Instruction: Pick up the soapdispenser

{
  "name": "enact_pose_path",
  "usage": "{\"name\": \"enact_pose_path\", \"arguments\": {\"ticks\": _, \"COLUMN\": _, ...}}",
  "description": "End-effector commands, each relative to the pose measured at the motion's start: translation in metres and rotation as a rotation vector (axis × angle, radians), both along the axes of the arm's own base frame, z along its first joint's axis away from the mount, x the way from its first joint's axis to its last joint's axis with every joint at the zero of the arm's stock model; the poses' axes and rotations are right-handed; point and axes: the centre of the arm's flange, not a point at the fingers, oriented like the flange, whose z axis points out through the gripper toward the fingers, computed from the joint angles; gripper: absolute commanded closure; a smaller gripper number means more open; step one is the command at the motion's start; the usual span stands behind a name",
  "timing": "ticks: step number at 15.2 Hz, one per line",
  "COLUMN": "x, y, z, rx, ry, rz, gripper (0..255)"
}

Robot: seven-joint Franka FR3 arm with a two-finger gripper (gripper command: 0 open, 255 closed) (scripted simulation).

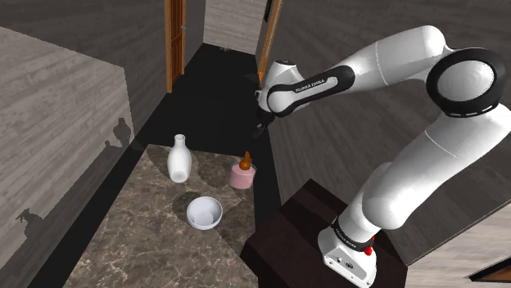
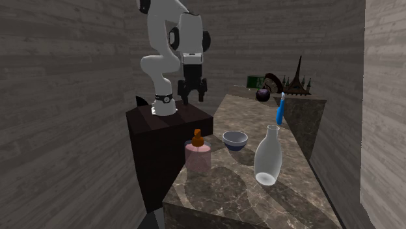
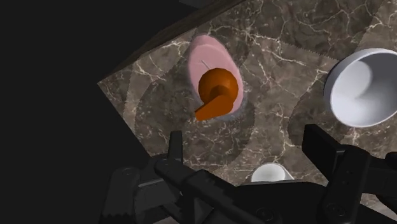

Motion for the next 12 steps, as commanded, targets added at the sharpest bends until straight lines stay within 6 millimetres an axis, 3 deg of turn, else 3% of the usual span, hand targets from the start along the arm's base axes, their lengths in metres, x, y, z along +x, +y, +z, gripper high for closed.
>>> {"name": "enact_pose_path", "arguments": {"ticks": 1, "x": 0.012, "y": 0.004, "z": -0.025, "rx": 0.007, "ry": 0.011, "rz": 0.022, "gripper": 0}}
{"name": "enact_pose_path", "arguments": {"ticks": 12, "x": 0.066, "y": 0.02, "z": -0.161, "rx": 0.044, "ry": 0.078, "rz": 0.135, "gripper": 0}}
